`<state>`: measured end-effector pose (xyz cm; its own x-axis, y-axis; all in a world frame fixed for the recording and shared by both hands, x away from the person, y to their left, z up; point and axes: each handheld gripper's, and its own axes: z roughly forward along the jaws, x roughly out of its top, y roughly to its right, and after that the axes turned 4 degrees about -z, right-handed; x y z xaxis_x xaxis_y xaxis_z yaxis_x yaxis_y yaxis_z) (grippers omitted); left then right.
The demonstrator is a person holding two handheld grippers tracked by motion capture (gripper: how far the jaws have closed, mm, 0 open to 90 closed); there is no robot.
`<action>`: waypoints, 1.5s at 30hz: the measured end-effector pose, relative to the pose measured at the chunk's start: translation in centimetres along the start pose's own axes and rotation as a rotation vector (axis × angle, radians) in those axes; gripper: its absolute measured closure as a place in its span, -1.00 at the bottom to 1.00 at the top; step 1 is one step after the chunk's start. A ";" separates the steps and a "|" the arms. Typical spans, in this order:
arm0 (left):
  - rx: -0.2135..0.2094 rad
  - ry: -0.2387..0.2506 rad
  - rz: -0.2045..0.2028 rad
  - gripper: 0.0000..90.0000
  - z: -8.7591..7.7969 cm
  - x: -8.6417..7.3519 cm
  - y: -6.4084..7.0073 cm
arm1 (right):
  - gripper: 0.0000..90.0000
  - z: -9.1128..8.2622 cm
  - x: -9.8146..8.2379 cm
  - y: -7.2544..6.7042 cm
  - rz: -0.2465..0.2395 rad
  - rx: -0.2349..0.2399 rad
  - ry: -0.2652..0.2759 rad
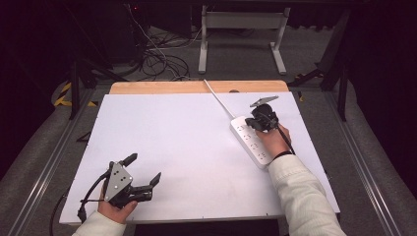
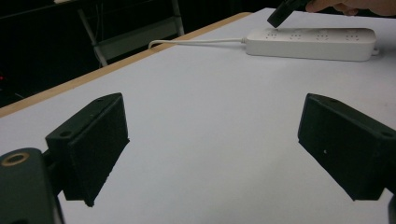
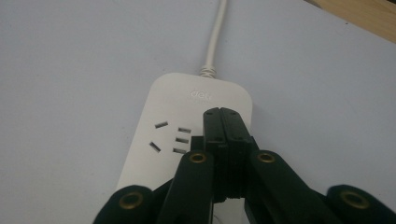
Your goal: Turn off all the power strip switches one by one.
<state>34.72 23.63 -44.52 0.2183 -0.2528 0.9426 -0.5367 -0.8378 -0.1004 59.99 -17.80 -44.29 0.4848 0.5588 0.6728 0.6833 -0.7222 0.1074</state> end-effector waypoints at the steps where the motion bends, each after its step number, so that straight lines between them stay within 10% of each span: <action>1: 0.000 0.000 0.000 -0.80 0.0 0.0 0.0 | 1.00 0.0 0.0 0.0 0.000 0.000 -0.001; 45: -0.002 -0.001 -0.003 -0.79 0.0 0.0 0.1 | 1.00 0.5 -0.7 -0.5 -0.006 -0.055 0.012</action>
<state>34.68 23.55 -44.57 0.2209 -0.2512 0.9424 -0.5377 -0.8375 -0.0973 59.59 -17.67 -45.20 0.4743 0.5586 0.6804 0.6551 -0.7403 0.1512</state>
